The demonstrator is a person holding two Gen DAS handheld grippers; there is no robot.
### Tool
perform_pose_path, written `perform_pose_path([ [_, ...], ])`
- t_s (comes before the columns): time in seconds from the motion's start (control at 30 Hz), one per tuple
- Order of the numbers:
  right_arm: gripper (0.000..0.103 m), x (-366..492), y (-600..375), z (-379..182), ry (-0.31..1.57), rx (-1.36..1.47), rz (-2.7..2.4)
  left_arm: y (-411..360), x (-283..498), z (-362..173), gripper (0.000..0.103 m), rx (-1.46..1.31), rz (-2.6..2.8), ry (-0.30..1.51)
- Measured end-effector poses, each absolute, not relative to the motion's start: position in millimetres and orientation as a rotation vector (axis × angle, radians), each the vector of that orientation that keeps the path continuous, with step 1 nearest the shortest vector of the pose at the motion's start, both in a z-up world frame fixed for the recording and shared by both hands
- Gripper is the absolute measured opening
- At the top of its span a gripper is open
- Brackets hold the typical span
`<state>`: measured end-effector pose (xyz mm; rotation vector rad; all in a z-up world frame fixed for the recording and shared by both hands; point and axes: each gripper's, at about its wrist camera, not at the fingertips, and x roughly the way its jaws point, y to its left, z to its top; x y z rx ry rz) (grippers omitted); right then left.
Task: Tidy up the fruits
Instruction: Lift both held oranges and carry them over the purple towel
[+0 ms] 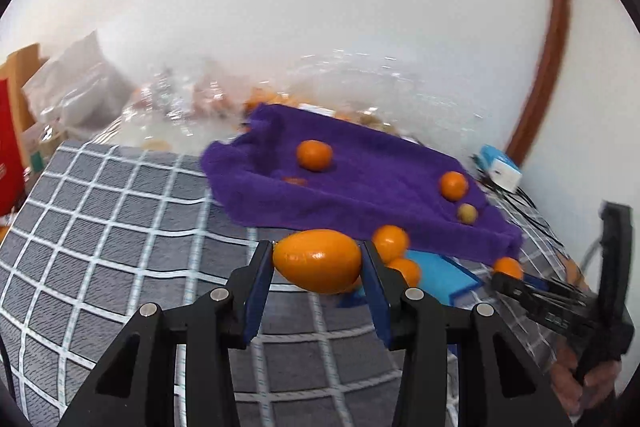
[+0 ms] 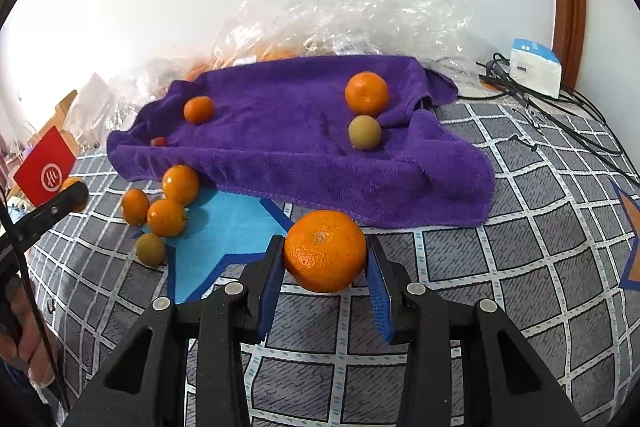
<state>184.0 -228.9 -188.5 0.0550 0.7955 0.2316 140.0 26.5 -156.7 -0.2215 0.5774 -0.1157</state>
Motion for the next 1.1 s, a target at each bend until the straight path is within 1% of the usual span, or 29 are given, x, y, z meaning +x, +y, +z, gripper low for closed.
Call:
perform_pose_path([
  [0.2, 0.039, 183, -221, -190, 0.803, 0.005, 0.237, 21, 132, -151, 0.042, -0.227, -0.172, 0.555],
  [0.53, 0.039, 183, -231, -189, 0.787, 0.059, 0.235, 36, 142, -160, 0.042, -0.319, -0.186, 0.621],
  [0.83, 0.039, 183, -230, -189, 0.791, 0.066, 0.274, 59, 132, -153, 0.042, -0.361, -0.087, 0.555],
  [0.93, 0.039, 183, -231, -188, 0.789, 0.069, 0.253, 61, 135, -154, 0.042, -0.357, -0.056, 0.561],
  [1.1, 0.039, 175, -237, -174, 0.746, 0.113, 0.277, 57, 133, -141, 0.042, -0.354, -0.114, 0.544],
])
